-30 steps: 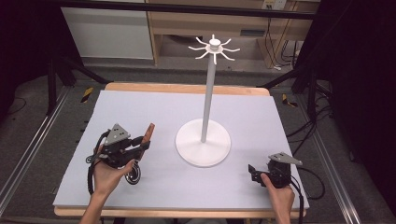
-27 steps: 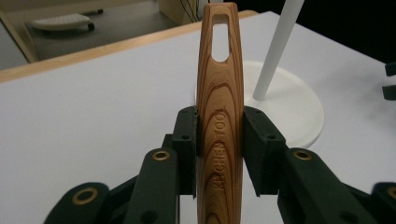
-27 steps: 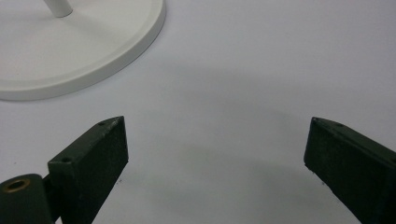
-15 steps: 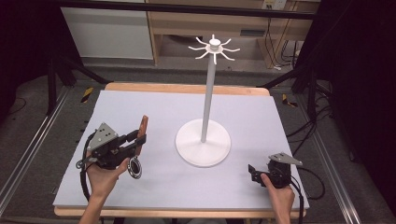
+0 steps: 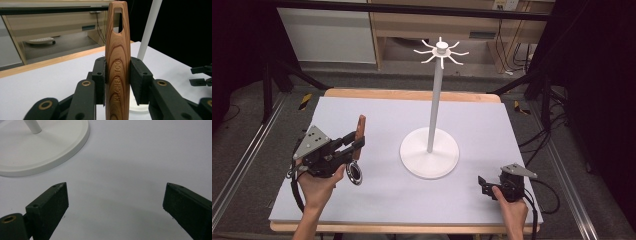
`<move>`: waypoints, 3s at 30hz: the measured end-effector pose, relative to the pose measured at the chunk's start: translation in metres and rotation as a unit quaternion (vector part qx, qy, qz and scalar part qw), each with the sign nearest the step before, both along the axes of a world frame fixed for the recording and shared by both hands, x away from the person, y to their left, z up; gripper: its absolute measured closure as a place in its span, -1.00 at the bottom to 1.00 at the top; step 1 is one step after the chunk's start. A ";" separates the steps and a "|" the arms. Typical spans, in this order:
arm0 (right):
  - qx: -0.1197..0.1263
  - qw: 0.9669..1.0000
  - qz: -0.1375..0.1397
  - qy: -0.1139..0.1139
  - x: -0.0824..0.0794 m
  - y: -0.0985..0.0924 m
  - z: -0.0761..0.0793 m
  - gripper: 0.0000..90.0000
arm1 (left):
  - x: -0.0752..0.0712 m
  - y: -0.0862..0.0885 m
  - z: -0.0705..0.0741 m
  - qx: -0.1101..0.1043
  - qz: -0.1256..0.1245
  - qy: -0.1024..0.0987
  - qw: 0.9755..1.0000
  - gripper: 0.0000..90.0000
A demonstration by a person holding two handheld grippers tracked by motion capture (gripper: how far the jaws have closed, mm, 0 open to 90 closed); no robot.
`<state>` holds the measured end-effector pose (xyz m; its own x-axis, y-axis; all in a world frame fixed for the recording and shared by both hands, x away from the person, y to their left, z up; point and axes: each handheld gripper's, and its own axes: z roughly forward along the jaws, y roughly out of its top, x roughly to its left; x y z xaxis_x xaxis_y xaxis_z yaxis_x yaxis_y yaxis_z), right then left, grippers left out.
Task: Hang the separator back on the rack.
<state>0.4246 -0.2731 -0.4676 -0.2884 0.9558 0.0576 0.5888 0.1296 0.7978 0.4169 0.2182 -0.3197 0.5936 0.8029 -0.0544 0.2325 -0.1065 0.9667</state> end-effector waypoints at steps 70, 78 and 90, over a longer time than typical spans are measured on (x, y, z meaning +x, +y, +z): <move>-0.013 1.000 -0.003 -0.001 0.001 0.003 0.001 -0.84 | 0.022 -0.054 0.097 -0.039 -0.058 -0.055 0.996 0.50; -0.013 1.000 -0.003 -0.001 0.001 0.003 0.001 -0.84 | 0.023 -0.066 0.102 -0.032 -0.064 -0.059 0.996 0.50; -0.013 1.000 -0.002 -0.002 0.002 0.003 0.001 -0.84 | 0.024 -0.079 0.111 -0.025 -0.069 -0.065 0.995 0.50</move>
<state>0.4263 -0.2698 -0.4663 -0.2842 0.9582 0.0322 0.5865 0.1472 0.7965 0.4414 0.1397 -0.2085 0.7033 0.7109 -0.0068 0.0911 -0.0806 0.9926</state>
